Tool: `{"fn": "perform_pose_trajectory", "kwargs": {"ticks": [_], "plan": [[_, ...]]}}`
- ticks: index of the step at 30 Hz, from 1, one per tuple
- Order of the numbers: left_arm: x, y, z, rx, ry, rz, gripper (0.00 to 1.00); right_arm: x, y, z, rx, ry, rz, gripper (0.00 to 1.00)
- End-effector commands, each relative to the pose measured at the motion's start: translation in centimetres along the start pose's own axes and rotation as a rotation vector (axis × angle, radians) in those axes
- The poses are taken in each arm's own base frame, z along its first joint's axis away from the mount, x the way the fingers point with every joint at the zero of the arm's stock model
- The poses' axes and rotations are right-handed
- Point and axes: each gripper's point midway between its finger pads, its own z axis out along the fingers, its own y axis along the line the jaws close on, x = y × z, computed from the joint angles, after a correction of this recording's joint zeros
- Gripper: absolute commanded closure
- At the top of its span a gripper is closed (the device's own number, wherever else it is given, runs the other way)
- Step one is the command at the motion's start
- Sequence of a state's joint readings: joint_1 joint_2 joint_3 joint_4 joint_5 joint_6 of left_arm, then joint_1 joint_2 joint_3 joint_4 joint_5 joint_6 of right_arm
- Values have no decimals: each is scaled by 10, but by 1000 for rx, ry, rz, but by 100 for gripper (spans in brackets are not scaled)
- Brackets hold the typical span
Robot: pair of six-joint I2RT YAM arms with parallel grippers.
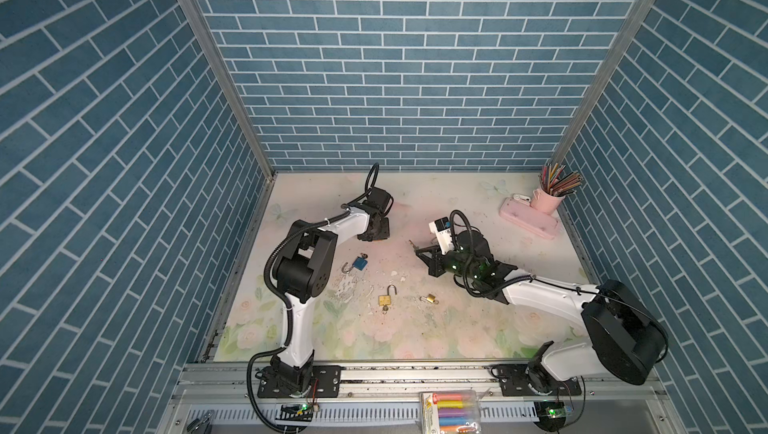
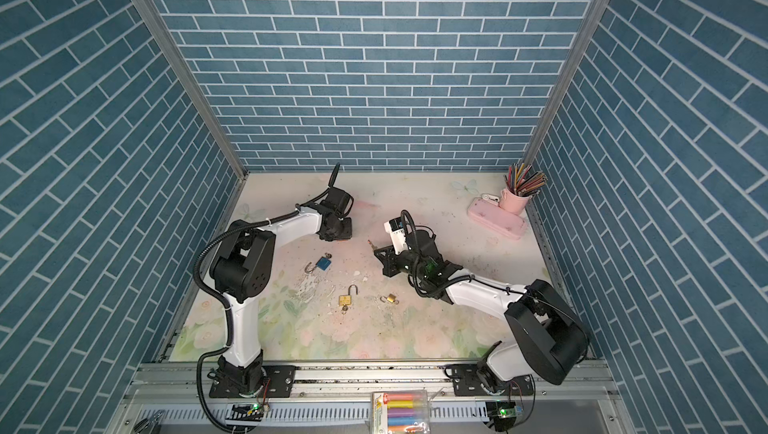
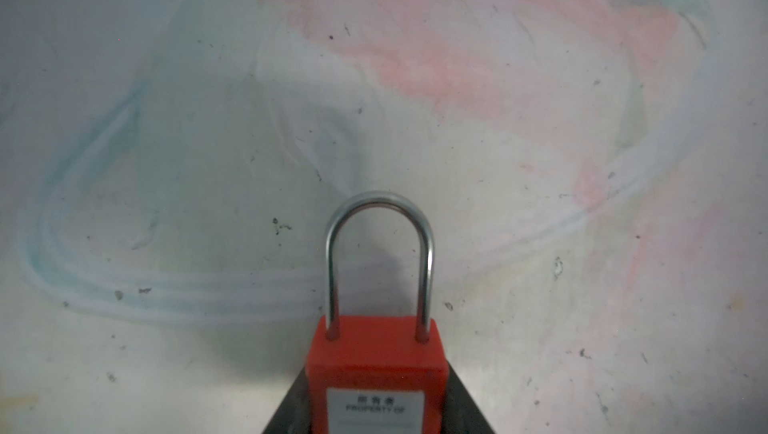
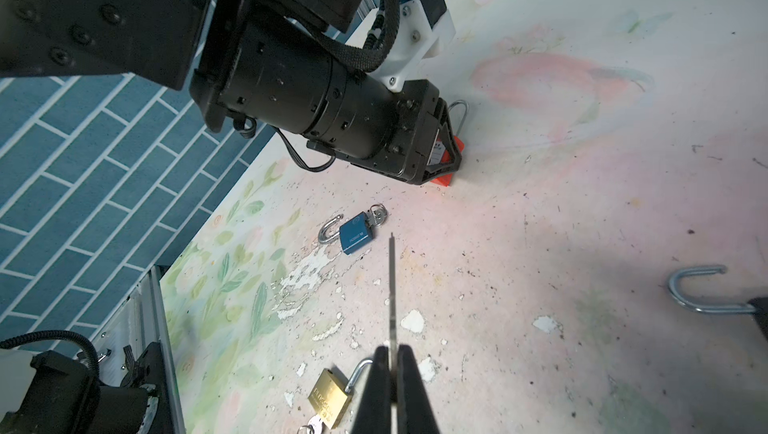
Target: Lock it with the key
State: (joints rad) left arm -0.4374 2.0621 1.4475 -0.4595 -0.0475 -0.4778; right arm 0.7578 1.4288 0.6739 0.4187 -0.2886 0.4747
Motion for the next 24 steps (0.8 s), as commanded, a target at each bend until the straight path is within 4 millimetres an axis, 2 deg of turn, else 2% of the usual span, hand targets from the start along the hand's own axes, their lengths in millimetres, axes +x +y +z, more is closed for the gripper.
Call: {"fn": "perform_pose_trajectory", "kwargs": {"ticks": [1,10,14,15,17,21,24], "plan": [[-3,0,4,-20,2,20,82,-7,4,-1,-19,-10,2,100],[-1,-1,5,-20,26,68,63,-9,7,-5,-24,-15,-7,100],[-5,-5,-1,9,8,78,53,-11,7,-9,-18,-24,-7,100],[-7,-4,-4,5,0,65,47,-12,8,-10,-18,-27,-4,100],[-10,-8,-8,30,-10,71,42,-12,8,-11,-15,-30,3,100],[-17,-13,-22,65,-39,72,41,-15,9,-13,-17,-35,1,100],[-36,-19,-53,98,-126,64,40,-17,6,-14,-3,-38,13,100]]}}
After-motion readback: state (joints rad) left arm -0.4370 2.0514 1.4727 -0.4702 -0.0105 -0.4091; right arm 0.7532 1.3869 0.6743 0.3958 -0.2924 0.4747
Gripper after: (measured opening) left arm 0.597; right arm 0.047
